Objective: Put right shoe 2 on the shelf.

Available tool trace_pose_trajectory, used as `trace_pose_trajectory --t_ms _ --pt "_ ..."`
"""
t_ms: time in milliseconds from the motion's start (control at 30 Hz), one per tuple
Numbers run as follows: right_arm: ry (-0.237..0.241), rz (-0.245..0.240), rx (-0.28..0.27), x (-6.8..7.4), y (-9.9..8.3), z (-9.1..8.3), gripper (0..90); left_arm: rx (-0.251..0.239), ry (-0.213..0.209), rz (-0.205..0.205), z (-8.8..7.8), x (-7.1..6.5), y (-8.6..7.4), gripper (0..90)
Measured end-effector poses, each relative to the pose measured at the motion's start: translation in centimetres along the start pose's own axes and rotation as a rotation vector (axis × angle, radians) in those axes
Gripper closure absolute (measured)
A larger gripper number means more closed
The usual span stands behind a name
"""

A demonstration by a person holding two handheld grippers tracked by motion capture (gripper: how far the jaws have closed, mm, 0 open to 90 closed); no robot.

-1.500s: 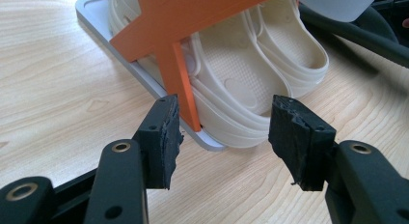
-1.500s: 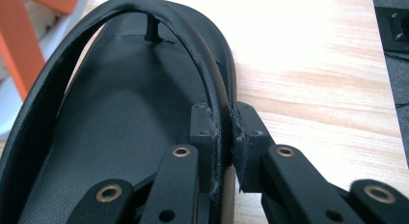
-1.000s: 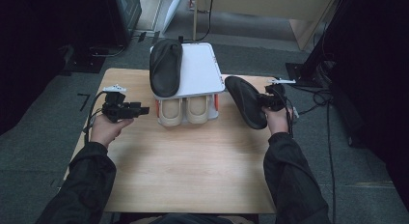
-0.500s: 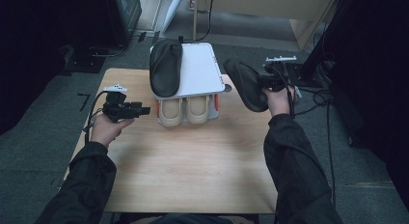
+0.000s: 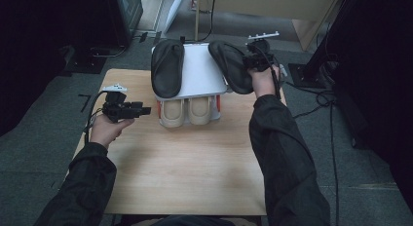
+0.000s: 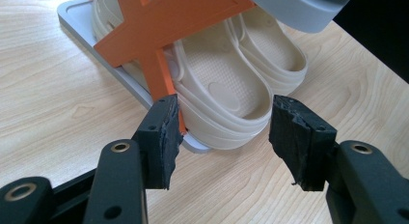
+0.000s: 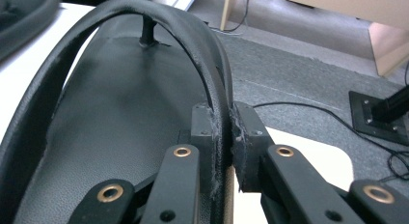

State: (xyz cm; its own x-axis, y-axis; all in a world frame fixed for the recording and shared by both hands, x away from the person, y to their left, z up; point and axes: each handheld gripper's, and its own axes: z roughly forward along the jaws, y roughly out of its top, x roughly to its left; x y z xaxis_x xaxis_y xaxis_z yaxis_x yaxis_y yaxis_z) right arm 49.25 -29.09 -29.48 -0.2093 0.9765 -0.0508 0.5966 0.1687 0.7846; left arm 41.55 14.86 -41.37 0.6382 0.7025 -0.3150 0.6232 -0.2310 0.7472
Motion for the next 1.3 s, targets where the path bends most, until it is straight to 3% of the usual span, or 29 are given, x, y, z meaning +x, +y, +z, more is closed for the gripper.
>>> trace_pose_trajectory --t_ms 367,700,833,1000,1167,1300 --pt "-0.017 -0.032 0.005 5.1 1.4 3.0 80.5 0.009 -0.013 0.011 0.1 -0.1 0.1 44.5" --pt "0.005 -0.025 0.003 7.3 1.3 5.0 75.9 0.012 -0.011 0.024 0.3 -0.1 0.3 44.5" --pt "0.097 -0.029 -0.005 6.8 1.3 4.7 64.9 0.018 -0.016 0.024 0.1 0.1 0.9 47.5" --pt "0.182 -0.039 -0.049 5.5 0.8 3.3 66.6 -0.008 -0.024 0.023 -0.7 0.6 2.3 59.4" --pt "0.202 -0.040 -0.072 3.9 0.4 2.1 74.3 -0.039 -0.010 0.006 -1.5 1.8 4.2 66.9" --pt "0.210 -0.033 -0.072 2.5 -0.1 2.2 73.8 -0.043 0.012 0.019 -1.8 2.3 6.3 69.0"
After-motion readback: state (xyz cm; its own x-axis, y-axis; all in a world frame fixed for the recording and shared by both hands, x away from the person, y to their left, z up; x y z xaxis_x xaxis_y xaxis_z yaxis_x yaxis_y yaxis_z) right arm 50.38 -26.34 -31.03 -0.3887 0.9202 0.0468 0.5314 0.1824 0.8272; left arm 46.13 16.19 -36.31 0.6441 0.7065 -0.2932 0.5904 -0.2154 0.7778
